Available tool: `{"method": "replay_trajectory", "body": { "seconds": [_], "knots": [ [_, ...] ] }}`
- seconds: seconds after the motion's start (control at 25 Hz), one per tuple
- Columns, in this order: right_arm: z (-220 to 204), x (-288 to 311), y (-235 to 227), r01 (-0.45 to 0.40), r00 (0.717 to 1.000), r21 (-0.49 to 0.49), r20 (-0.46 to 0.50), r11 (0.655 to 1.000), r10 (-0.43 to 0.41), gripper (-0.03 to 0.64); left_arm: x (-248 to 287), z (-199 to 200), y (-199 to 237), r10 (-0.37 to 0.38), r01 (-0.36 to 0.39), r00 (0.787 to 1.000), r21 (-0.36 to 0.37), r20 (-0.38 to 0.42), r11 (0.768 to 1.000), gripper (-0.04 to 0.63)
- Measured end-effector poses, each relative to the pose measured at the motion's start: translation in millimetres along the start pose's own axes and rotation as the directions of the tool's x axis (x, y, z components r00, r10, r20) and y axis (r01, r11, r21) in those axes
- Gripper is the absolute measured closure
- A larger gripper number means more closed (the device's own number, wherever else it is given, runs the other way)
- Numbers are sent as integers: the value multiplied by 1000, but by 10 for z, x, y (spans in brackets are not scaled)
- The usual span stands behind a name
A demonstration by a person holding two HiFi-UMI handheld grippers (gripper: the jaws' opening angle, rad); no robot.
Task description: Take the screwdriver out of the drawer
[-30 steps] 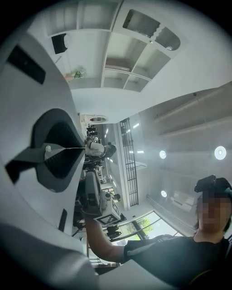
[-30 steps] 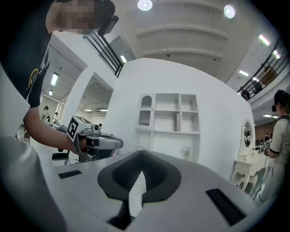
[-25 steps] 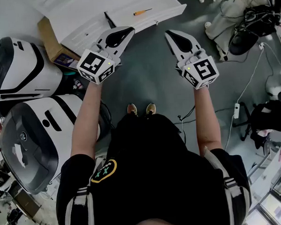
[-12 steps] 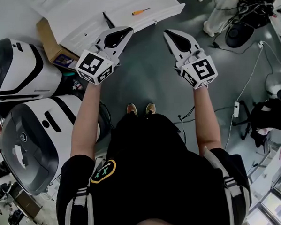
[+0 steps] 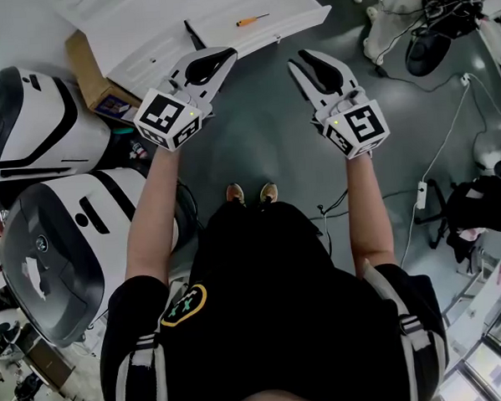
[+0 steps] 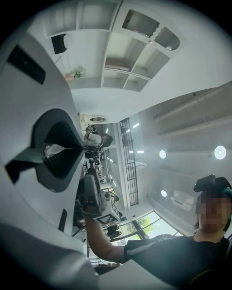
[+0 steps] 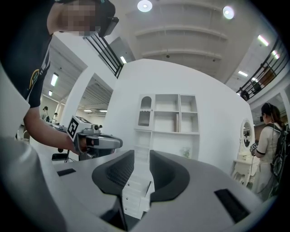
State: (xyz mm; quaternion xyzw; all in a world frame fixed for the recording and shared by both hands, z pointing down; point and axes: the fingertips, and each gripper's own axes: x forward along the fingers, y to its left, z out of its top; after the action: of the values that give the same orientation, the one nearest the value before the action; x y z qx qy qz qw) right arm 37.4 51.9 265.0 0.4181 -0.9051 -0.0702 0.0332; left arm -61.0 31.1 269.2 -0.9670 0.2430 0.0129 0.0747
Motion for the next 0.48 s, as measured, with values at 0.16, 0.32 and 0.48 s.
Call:
{"method": "replay_trajectory", "body": {
  "seconds": [0.16, 0.32, 0.48],
  "knots": [
    [-15, -7, 4, -2, 1000, -4, -4, 1000, 2, 466, -1, 5, 5, -1, 1, 1000, -1, 2, 1000, 574],
    [-25, -34, 4, -10, 1000, -4, -7, 1000, 10, 423, 17, 5, -10, -3, 3, 1000, -2, 2, 1000, 574],
    [-34, -48, 18, -22, 1000, 3, -5, 1000, 22, 368, 33, -2, -29, -6, 6, 1000, -3, 2, 1000, 574]
  ]
}}
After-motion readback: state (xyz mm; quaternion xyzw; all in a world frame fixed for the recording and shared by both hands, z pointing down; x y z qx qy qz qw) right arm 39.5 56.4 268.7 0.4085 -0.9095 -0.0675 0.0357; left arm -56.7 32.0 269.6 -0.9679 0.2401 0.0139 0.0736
